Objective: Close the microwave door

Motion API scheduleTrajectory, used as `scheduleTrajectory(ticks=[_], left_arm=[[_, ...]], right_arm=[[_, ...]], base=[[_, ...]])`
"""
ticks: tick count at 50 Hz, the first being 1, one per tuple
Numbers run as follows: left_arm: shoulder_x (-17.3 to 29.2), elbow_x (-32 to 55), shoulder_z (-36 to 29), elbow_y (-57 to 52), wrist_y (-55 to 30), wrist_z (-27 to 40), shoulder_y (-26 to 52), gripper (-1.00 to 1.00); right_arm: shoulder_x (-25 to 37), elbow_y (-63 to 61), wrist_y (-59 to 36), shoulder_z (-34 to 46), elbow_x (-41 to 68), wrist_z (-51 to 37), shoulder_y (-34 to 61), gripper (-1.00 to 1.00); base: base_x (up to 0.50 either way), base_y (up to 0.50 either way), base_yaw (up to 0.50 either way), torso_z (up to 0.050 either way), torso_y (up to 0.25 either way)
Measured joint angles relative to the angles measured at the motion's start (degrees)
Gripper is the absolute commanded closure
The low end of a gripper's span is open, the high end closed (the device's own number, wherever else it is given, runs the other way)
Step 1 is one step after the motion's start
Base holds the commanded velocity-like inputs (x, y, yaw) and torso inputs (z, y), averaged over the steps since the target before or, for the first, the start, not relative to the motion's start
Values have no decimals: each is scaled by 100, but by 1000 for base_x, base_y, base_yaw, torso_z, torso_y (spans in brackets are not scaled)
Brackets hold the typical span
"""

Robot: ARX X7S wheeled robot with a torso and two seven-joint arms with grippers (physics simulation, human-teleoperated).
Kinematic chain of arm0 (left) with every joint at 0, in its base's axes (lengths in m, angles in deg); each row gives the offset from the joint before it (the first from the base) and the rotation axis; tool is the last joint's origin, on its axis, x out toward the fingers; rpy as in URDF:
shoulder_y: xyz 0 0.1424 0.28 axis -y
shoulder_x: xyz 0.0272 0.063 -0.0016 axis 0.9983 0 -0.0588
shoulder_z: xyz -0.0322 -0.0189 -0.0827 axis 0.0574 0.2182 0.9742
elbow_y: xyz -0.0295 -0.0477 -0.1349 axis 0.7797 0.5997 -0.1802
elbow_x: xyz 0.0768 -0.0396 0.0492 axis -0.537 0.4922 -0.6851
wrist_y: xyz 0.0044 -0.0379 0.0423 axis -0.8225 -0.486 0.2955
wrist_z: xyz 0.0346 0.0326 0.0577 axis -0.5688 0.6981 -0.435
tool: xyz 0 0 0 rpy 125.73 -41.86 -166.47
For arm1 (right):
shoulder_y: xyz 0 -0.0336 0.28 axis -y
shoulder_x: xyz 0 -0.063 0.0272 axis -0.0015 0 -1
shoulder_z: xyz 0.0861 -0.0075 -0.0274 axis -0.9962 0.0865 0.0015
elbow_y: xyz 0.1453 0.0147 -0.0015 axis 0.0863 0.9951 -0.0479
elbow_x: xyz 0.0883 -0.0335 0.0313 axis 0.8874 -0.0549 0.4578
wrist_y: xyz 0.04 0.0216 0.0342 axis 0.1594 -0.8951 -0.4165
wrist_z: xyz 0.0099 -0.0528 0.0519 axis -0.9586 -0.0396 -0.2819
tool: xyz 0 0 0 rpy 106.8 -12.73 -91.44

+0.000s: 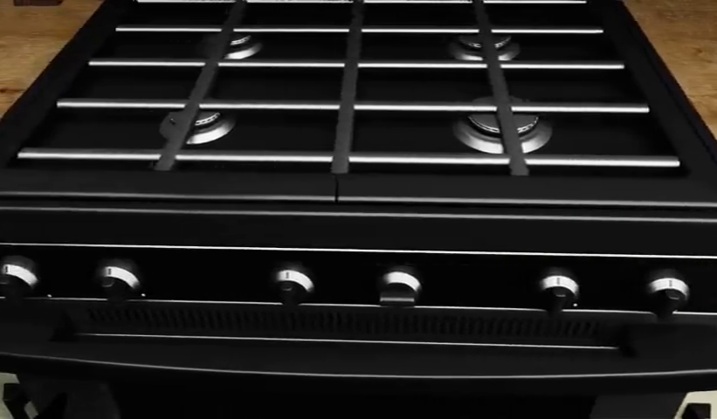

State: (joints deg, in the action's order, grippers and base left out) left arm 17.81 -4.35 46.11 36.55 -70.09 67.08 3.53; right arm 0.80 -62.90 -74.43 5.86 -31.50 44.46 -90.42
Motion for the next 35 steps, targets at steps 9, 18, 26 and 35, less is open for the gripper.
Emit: scheduleTrajectory(ticks=[9,18,26,35], left_arm=[[58,50,-67,-1,12,65,5,-100],[108,95,-129,-10,19,125,2,-100],[150,131,-179,-14,23,172,6,-100],[192,165,-232,-15,42,219,10,-100]], right_arm=[[54,-10,1,68,34,-63,1,-100],[105,-22,1,131,61,-118,1,-100],[143,-28,2,182,80,-166,4,-100],[184,-26,13,231,112,-209,9,-100]], base=[[0,500,0,0,0],[0,500,0,0,0],[0,500,0,0,0],[0,500,0,0,0]])
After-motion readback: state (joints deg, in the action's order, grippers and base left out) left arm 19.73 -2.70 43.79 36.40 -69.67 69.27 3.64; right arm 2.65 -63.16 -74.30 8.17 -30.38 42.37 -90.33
